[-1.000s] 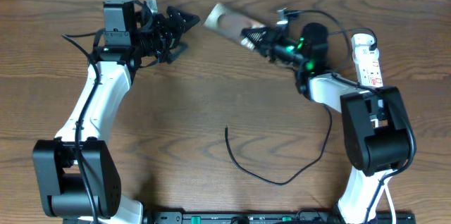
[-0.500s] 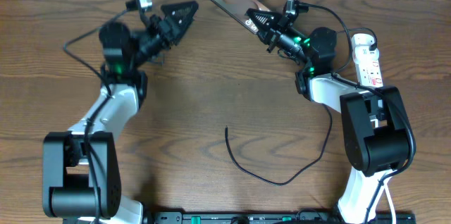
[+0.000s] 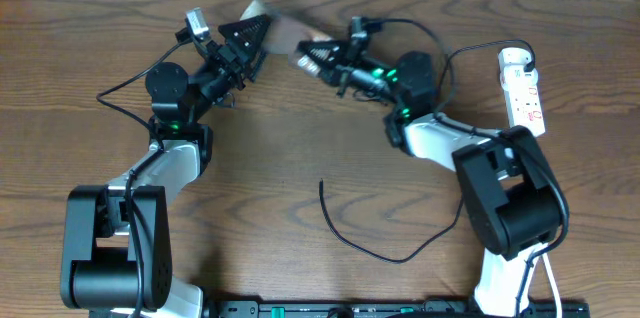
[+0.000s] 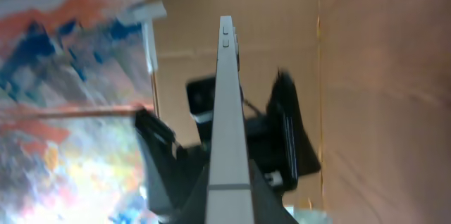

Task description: Plug charger to phone and switch on socket

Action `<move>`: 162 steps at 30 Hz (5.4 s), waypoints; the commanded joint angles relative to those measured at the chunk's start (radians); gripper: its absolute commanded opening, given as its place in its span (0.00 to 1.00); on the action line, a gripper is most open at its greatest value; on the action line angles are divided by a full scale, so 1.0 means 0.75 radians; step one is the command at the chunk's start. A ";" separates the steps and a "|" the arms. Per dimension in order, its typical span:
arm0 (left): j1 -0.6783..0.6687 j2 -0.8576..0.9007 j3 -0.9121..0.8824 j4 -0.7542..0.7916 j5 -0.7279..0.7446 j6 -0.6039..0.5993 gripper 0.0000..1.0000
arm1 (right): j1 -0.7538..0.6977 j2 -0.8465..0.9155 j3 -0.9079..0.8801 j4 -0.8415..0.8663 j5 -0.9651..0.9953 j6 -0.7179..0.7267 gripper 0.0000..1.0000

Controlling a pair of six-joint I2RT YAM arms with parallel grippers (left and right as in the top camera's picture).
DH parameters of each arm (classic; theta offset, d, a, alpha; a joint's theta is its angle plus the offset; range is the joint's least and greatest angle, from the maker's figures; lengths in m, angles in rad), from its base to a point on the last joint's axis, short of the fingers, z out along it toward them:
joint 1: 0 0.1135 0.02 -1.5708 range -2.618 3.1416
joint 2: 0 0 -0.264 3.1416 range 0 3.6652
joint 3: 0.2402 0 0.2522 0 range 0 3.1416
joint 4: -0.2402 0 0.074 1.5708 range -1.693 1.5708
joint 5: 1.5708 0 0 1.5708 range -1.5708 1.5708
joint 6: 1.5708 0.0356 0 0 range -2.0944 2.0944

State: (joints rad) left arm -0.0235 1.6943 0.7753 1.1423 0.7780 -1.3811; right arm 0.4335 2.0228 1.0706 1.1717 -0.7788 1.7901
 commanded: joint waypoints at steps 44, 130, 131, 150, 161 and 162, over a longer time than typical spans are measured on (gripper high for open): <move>0.038 -0.016 0.007 -0.356 -0.017 0.140 0.39 | 0.070 -0.011 0.020 -0.255 -0.194 -0.230 0.01; 0.956 -0.016 0.027 -0.058 0.939 -0.201 0.07 | 0.317 -0.011 0.627 -2.898 0.844 -1.665 0.99; 0.956 -0.016 0.027 -0.058 0.939 -0.201 0.07 | 0.354 -0.011 0.627 -2.920 0.876 -1.634 0.99; 0.956 -0.016 0.027 -0.058 0.944 -0.200 0.07 | 0.617 -0.011 0.544 -2.976 1.127 -1.261 0.79; 0.956 -0.016 0.027 -0.058 0.944 -0.200 0.07 | 0.616 -0.011 0.454 -2.898 1.093 -1.240 0.51; 0.956 -0.016 0.027 -0.058 0.944 -0.200 0.07 | 0.616 -0.011 0.453 -2.899 1.090 -1.240 0.51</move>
State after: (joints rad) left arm 0.6903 1.6928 0.7715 1.0851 1.4685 -1.5196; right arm 0.8963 2.0220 1.4200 -1.0042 0.0364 0.8459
